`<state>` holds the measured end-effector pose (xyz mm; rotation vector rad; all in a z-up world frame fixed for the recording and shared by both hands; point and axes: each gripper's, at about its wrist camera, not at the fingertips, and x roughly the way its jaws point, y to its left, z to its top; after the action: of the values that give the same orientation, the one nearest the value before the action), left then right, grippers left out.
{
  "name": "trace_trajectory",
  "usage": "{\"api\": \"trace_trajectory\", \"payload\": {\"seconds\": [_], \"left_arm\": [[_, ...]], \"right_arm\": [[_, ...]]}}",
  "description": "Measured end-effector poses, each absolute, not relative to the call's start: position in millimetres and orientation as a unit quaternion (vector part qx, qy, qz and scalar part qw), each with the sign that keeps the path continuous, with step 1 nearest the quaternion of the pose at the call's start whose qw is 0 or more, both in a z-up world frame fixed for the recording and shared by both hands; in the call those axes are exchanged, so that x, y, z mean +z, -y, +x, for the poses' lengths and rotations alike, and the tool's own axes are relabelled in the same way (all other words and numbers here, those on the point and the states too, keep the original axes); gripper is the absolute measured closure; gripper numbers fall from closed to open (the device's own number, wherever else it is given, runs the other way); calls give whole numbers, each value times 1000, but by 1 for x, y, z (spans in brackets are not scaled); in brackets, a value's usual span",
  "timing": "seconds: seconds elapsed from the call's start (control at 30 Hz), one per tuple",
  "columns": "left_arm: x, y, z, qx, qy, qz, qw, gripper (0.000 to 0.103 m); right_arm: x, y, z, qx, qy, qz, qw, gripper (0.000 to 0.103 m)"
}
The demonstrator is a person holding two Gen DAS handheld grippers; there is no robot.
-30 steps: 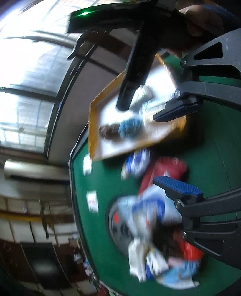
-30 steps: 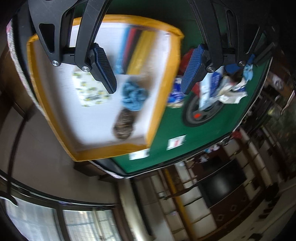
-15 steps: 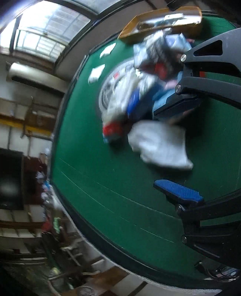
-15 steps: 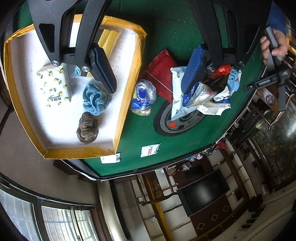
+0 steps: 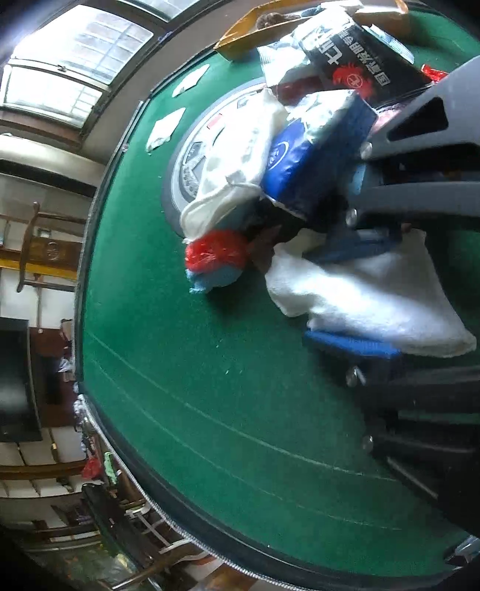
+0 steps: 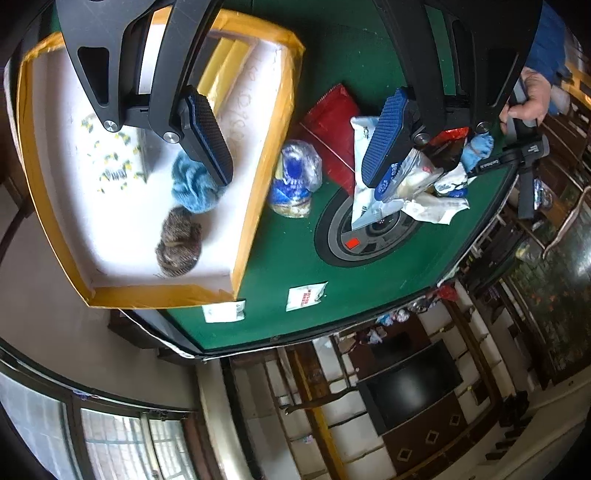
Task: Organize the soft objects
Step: 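Move both tools back over the remaining pile, then grasp the wrapped blue-and-white bottle with the right tool while the left tool grasps the white cloth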
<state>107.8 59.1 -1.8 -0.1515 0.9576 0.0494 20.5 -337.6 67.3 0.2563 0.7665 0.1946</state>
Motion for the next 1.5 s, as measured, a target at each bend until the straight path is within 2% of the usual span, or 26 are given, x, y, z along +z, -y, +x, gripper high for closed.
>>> {"api": "trace_trajectory", "payload": {"seconds": [0.13,0.27,0.57,0.7,0.73,0.77,0.9,1.13,1.37,1.5], "left_arm": [[6,-69,96,29,-445,-87,891,84],[6,-82,91,29,-443,-109,889,84],[0,-81,97,27,-450,-111,886,84],[0,-81,97,28,-449,-104,887,84],[-1,-81,97,29,-449,-102,887,84],[-1,-81,97,30,-449,-99,888,84],[-1,-81,96,32,-446,-100,889,84],[6,-85,91,23,-429,-120,895,84],[25,-83,81,9,-385,-129,914,84],[37,-69,75,-6,-358,-121,926,84]], "right_arm": [[62,326,49,121,-422,94,894,30],[47,311,84,132,-480,53,866,43],[17,275,129,101,-546,-42,830,46],[9,264,137,72,-556,-83,824,52],[7,261,139,67,-555,-90,824,64],[3,262,141,62,-560,-83,822,65],[8,274,138,65,-540,-46,838,74],[42,293,108,145,-446,94,878,74],[58,314,92,193,-338,157,908,74],[55,351,100,177,-338,198,903,74]]}}
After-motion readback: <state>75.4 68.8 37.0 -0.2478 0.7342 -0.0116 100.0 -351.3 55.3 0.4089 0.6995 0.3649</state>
